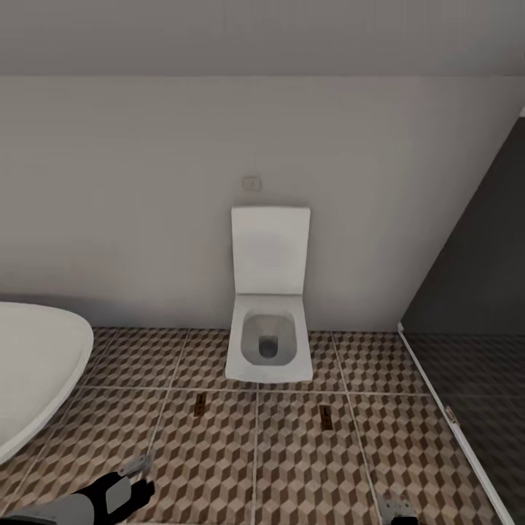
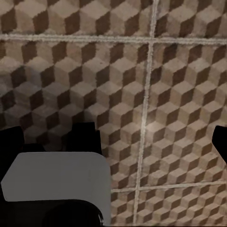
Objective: Take the four mousetraps from the cabinet in the bathroom and place them on the bathroom floor. Make sure all four end up on the same floor surface, and ensure that at least two of them are either under or directly next to the same bathroom sink.
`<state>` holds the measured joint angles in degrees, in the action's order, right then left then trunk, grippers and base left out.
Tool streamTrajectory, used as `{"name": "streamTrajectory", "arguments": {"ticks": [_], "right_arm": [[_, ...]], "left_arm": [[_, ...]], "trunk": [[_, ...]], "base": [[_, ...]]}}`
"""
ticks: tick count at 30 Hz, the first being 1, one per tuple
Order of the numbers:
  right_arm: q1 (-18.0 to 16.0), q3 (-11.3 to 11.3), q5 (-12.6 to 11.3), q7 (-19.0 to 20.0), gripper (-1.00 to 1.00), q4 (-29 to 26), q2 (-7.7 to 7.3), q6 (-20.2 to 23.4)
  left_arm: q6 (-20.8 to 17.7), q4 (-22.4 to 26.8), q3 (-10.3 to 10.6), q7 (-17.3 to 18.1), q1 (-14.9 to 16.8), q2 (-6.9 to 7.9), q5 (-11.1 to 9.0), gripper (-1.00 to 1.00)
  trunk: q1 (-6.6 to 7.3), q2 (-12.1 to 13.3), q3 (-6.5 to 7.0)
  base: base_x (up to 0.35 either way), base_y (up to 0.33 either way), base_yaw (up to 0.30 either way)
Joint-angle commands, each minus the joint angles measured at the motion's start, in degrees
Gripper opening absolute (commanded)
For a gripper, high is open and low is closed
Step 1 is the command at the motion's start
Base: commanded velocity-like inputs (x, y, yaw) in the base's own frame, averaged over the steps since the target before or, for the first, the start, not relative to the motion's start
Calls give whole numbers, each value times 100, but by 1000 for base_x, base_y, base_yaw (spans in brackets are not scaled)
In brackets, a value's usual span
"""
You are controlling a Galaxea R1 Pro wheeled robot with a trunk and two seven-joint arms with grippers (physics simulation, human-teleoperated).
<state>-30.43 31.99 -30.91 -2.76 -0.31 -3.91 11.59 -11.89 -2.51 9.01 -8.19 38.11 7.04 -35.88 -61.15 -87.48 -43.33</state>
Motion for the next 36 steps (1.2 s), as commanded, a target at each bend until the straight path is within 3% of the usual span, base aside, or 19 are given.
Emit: {"name": "streamTrajectory", "arguments": {"ticks": [1, 11, 24, 36], "right_arm": [[47, 51, -50, -15, 100, -4, 2, 22], [284, 53, -57, -14, 100, -4, 12, 19], [619, 53, -56, -14, 100, -4, 20, 25], [730, 53, -56, -14, 100, -2, 22, 29]], "left_arm": [[34, -4, 48, -9, -18, -1, -94, 100], [305, -4, 48, 0, -160, -6, -229, 100], [336, -4, 48, 1, -484, -1, -244, 100], [302, -11, 63, 6, -621, -6, -225, 100]], "trunk": [[23, 39, 15], [243, 440, 194], [528, 962, 428], [792, 1443, 643]], "base": [[0, 0, 0], [0, 0, 0], [0, 0, 0], [0, 0, 0]]}}
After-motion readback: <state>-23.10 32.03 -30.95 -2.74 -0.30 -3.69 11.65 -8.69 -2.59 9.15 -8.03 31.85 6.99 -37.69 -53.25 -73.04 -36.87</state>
